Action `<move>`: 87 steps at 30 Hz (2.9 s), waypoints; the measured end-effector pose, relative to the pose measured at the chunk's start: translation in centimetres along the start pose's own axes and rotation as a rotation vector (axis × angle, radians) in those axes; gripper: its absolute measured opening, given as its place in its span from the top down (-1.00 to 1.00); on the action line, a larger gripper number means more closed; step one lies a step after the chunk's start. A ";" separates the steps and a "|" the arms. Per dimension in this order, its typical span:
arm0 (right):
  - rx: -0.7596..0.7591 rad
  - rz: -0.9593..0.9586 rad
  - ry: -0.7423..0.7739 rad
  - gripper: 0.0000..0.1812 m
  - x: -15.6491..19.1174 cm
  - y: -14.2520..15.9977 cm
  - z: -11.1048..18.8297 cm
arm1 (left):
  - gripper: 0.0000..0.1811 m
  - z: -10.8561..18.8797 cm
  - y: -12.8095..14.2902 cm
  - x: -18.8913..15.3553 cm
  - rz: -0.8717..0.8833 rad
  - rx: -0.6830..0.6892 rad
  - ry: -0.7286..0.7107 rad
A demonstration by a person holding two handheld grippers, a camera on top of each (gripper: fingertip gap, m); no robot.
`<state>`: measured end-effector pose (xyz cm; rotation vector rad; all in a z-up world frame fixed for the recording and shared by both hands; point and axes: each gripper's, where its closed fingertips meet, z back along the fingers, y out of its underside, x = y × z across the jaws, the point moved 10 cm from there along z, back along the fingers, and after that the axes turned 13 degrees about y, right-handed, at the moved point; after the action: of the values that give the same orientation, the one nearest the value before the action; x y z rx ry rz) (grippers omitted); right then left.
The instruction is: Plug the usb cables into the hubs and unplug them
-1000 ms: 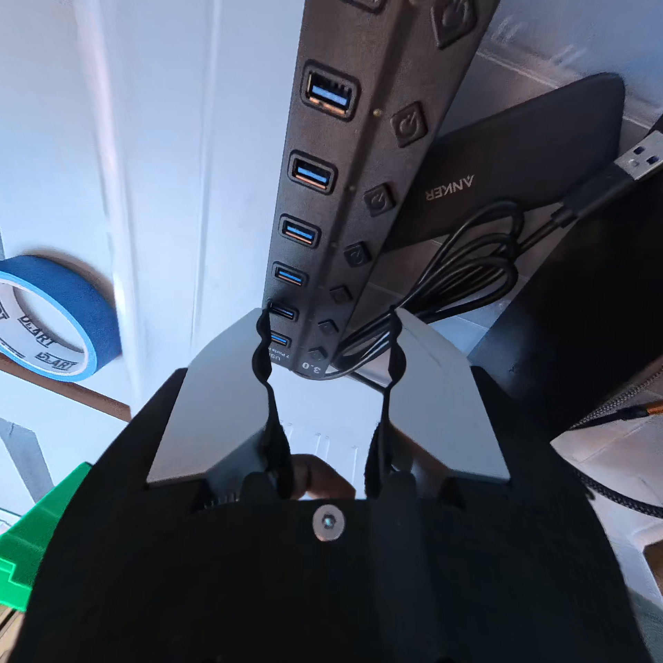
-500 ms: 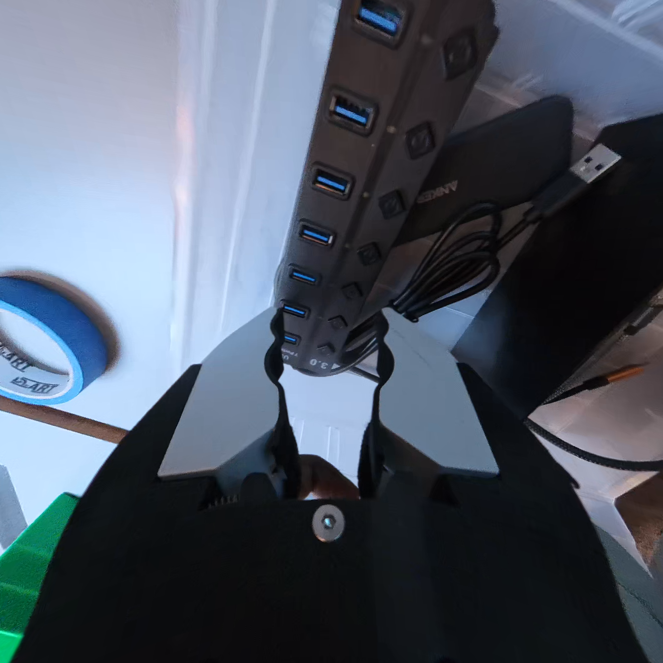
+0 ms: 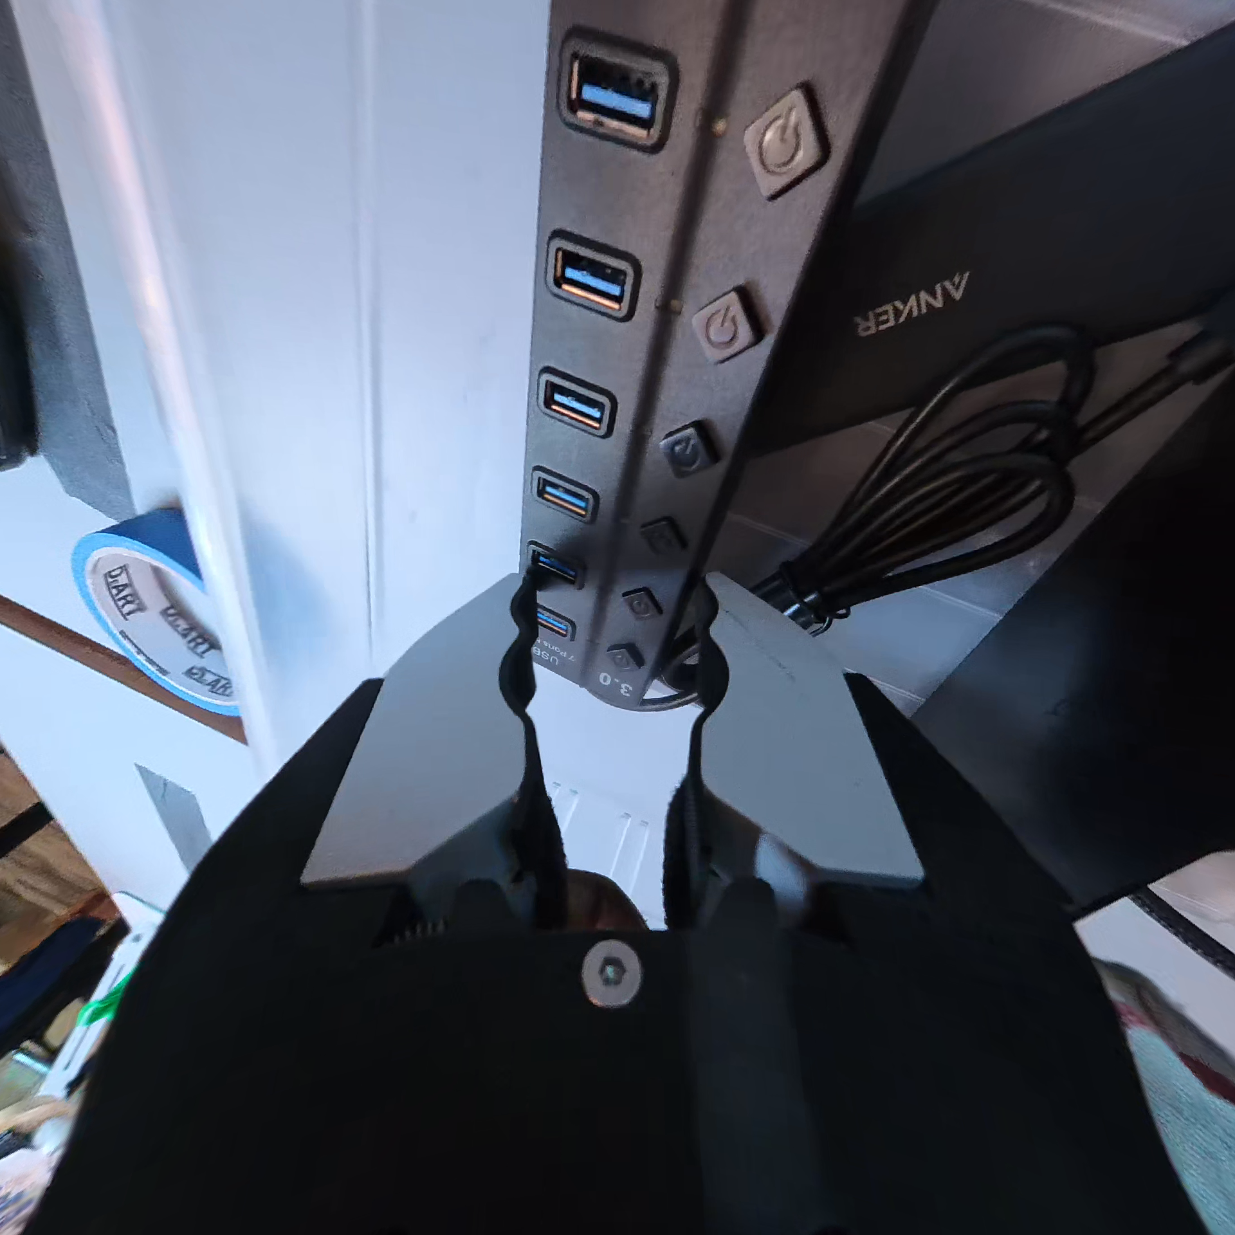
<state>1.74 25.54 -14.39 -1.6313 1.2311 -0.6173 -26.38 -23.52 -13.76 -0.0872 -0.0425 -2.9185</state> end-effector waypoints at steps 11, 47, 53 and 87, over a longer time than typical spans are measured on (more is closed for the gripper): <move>0.014 0.033 -0.011 -0.19 0.3 0.0 -0.1 | 0.51 -2.3 -1.3 -3.5 0.015 0.038 -0.457; -0.109 -0.058 -0.187 -0.09 2.7 -3.1 -0.7 | 0.75 12.3 -12.8 -27.3 -0.653 -0.587 -1.761; -0.157 -0.002 -0.230 -0.04 3.2 -7.2 -2.0 | 0.75 9.9 -16.5 -30.6 -0.769 -0.728 -1.687; 0.714 0.113 -0.374 0.32 -2.3 0.2 3.6 | 0.32 3.8 -21.4 -32.1 -0.385 -1.148 -0.278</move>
<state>3.75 29.02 -15.72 -1.0053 0.7016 -0.5612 0.41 4.47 -12.40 -0.7103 1.6966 -2.8080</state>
